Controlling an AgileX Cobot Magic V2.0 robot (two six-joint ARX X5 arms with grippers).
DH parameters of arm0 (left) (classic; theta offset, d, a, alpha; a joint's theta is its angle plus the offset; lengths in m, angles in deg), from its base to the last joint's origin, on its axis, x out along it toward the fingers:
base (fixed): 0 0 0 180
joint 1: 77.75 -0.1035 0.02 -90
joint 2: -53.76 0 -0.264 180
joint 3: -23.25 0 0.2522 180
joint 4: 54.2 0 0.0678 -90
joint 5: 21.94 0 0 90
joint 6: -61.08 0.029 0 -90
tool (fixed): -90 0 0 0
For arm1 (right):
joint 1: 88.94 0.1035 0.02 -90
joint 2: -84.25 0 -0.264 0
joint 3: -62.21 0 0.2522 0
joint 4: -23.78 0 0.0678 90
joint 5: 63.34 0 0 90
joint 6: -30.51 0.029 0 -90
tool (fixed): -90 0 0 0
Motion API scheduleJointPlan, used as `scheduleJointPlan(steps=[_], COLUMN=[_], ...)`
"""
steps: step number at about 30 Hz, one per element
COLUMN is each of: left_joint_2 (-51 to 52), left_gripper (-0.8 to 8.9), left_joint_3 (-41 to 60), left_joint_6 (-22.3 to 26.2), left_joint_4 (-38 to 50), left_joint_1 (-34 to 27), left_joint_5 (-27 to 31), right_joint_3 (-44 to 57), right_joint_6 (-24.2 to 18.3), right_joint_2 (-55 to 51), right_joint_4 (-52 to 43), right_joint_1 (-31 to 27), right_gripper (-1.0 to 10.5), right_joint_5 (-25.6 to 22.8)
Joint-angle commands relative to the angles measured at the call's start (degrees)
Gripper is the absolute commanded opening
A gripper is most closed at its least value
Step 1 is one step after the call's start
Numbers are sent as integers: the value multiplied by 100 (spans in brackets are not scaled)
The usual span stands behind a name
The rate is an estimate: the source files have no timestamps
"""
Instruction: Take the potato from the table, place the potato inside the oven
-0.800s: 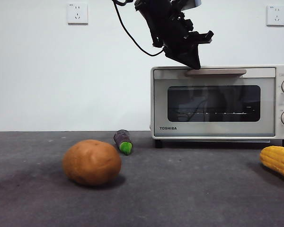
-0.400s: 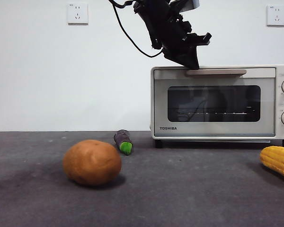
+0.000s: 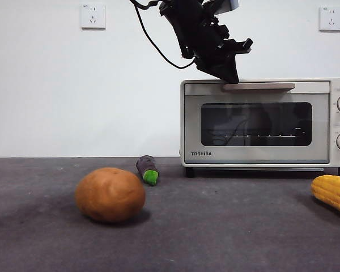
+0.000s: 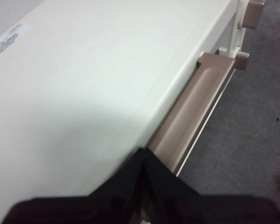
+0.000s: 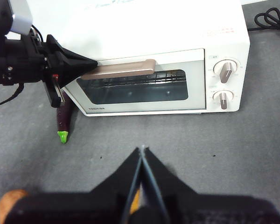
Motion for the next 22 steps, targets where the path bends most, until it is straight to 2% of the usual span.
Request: scheduleJointPlan(steps=[1,22], left_joint_2=[-208,-518], left_gripper=[-8,-8], left_joint_3=[46,46], left_joint_6=[44,-111], left_joint_4=[-188,-610], left_joint_1=[81,129], left_joint_5=[-35,-31], right_joint_3=[-24,-24], right_joint_6=[-37,-37], right_joint_2=[-4,-4], right_joint_4=[-17,7], right_joint_1=[4,4], right_gripper=[0,0], right_joint_5=[20,22])
